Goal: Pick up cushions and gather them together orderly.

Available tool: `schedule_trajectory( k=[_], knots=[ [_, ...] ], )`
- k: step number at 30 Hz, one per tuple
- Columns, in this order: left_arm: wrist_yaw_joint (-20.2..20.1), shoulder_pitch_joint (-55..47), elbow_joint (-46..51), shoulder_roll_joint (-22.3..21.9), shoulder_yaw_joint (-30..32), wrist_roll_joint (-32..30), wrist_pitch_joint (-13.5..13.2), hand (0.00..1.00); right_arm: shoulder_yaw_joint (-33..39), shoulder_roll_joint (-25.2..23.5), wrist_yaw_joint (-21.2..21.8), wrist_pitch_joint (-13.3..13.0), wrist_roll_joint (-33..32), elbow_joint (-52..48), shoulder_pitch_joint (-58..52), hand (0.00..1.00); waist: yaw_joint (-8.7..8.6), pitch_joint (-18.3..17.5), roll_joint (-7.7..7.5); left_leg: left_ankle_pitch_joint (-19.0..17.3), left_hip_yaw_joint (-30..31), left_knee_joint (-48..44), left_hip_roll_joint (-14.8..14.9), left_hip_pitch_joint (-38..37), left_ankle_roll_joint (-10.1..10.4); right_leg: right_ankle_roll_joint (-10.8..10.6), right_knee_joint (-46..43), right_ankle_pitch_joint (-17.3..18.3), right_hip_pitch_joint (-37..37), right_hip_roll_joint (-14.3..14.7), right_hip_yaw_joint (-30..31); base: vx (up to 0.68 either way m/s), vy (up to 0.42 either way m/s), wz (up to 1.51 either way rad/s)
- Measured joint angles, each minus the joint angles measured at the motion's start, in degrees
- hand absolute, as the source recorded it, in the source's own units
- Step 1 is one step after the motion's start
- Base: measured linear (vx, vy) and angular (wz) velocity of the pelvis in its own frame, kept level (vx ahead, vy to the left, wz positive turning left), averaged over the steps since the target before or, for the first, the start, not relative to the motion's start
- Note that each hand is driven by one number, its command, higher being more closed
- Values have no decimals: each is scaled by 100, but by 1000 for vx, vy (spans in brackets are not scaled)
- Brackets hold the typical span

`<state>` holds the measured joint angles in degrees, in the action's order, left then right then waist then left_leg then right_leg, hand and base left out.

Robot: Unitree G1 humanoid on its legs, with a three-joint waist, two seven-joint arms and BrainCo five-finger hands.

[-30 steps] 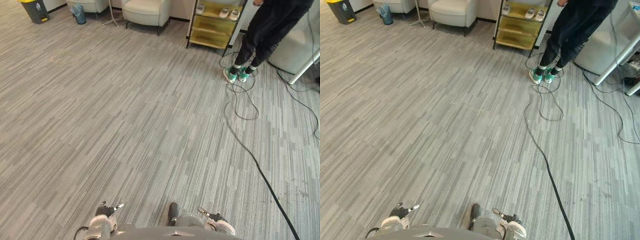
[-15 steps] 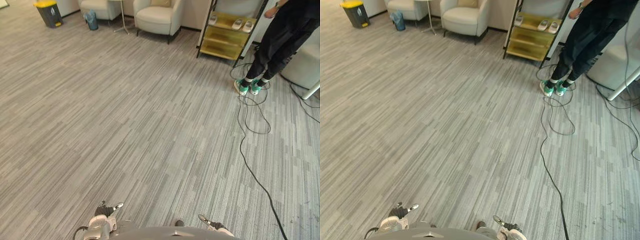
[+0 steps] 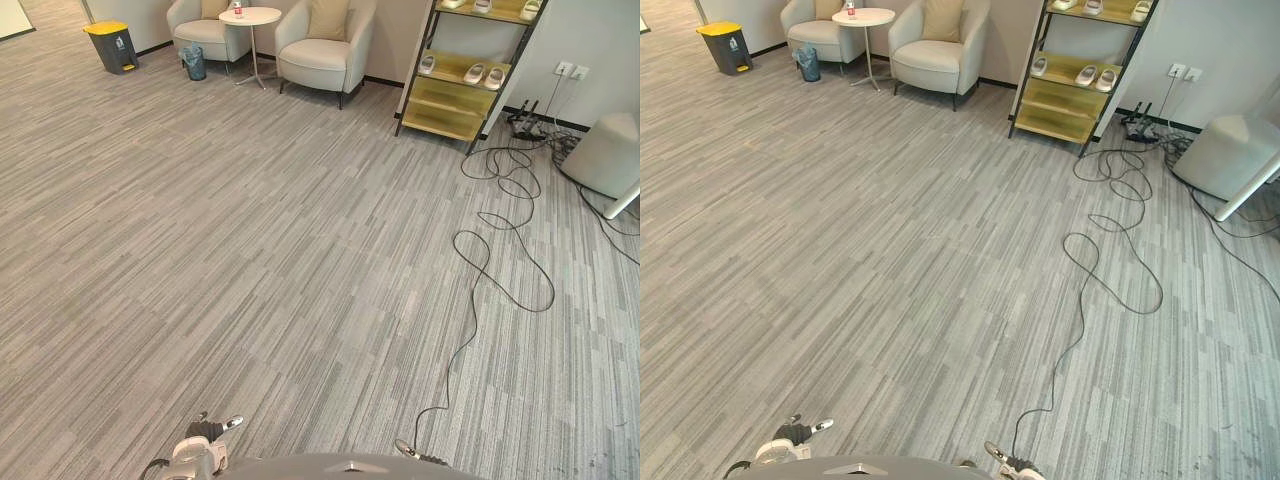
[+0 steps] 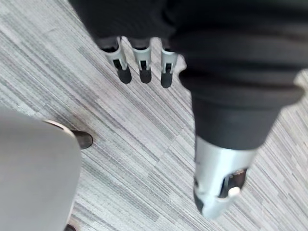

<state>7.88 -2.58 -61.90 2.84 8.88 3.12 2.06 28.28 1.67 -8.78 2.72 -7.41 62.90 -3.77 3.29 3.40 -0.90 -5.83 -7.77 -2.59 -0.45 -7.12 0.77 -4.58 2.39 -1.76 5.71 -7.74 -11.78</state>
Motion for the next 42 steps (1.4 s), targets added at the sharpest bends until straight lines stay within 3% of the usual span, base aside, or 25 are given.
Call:
schedule_trajectory(
  k=[17, 22, 26, 28, 31, 34, 35, 36, 39, 41, 42],
  knots=[
    [-136, 62, -71, -17, 266, 37, -2, 0, 223, -6, 115, 3, -16, -12, 110, 0, -42, 166, 34, -8, -308, 129, 15, -106, -5, 0, -119, 9, -89, -14, 212, -13, 0, -8],
    [-232, 161, -43, -27, 402, 144, -20, 0, 271, -66, 129, -3, -174, -129, 179, 0, -30, 458, -21, -288, -508, -156, 37, -94, -80, -8, -1328, 493, -587, -178, 296, -26, 16, -13],
    [-235, 165, -43, -31, 391, 180, -24, 0, 208, -114, 130, -25, -184, -168, 292, 0, -82, 537, 32, -482, -788, -207, 154, -222, -116, 30, -2150, 515, -1087, -261, -220, 1, 20, -49],
    [-233, 202, -56, -10, 321, 179, -16, 0, 196, -114, 132, -37, -235, -199, 369, 0, -186, 546, 50, -554, -819, -116, 239, -328, -138, 171, -2435, 813, -1319, -188, -506, 105, -5, -22],
    [-248, 248, -133, 5, 225, 176, 2, 0, 129, -108, 131, -48, -244, -236, 433, 0, -240, 568, 85, -694, -828, -63, 577, -430, 48, 290, -2173, 907, -1767, 233, -850, 211, -76, 4],
    [-326, 246, -189, -7, 238, 170, 13, 0, 171, -88, 128, -50, -245, -258, 429, 0, -324, 574, 81, -860, -679, 53, 747, -786, 403, 431, -1825, 457, -2077, 359, -940, 340, -157, 42],
    [-333, 210, -190, -18, 253, 169, 12, 0, 195, -84, 131, -51, -251, -305, 379, 0, -383, 571, 126, -912, -600, 89, 817, -913, 476, 598, -1981, 217, -2060, 362, -949, 420, -190, 61],
    [-333, 136, -196, -85, 361, 169, 5, 0, 218, -70, 133, -50, -241, -344, 412, 0, -381, 536, 296, -823, -546, -59, 1017, -980, 584, 648, -2170, 527, -1977, 474, -1082, 481, -222, 33],
    [-335, 170, -63, -241, 522, 171, 9, 0, 214, -83, 163, -57, -236, -475, 473, 0, -328, 565, 405, -683, -435, -1577, 1262, -311, 596, 780, -2134, 790, -1779, 579, -1137, 491, -262, 5],
    [-335, 166, 192, -320, 627, 140, 11, 0, 116, -78, 202, -48, -234, -581, 451, 0, -300, 668, 453, -340, -150, -4153, 1524, 665, 608, 796, -1525, 802, -991, 735, -1021, 507, -208, -16],
    [-334, 166, 216, -323, 626, 130, 12, 0, 106, -80, 202, -47, -237, -581, 443, 0, -300, 685, 442, -343, -156, -4344, 1545, 716, 610, 796, -1480, 802, -905, 741, -1013, 463, -148, -20]
  ],
)
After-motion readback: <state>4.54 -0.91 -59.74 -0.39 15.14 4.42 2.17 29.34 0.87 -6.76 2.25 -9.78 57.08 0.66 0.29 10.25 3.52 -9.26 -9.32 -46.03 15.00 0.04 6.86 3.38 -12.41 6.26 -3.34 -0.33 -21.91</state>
